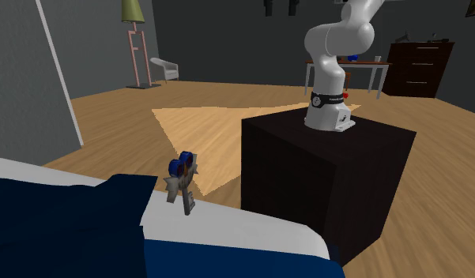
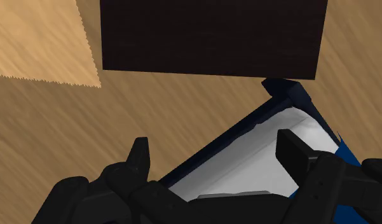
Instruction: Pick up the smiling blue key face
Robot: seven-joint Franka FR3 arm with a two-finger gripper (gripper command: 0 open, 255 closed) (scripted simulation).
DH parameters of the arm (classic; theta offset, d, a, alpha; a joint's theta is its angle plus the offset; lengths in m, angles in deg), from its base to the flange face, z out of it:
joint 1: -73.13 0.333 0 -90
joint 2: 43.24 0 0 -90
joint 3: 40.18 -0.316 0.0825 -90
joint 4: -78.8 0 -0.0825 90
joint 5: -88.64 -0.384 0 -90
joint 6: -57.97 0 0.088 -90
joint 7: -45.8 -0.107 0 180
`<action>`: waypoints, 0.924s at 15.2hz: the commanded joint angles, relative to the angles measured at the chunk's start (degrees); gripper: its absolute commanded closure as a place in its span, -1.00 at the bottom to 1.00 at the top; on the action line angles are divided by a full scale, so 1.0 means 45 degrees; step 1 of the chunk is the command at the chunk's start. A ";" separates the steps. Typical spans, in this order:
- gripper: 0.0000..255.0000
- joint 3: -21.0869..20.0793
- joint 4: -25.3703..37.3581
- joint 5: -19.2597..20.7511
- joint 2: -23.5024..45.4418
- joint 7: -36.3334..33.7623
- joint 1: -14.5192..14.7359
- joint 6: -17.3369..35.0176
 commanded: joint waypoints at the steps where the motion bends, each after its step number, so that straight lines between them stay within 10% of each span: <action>1: -1.00 0.0000 0.0000 0.0000 0.0000 0.0000 0.0000 0.0000; 14: -1.00 0.0390 0.0482 -0.0061 0.5408 0.2021 0.0692 0.5657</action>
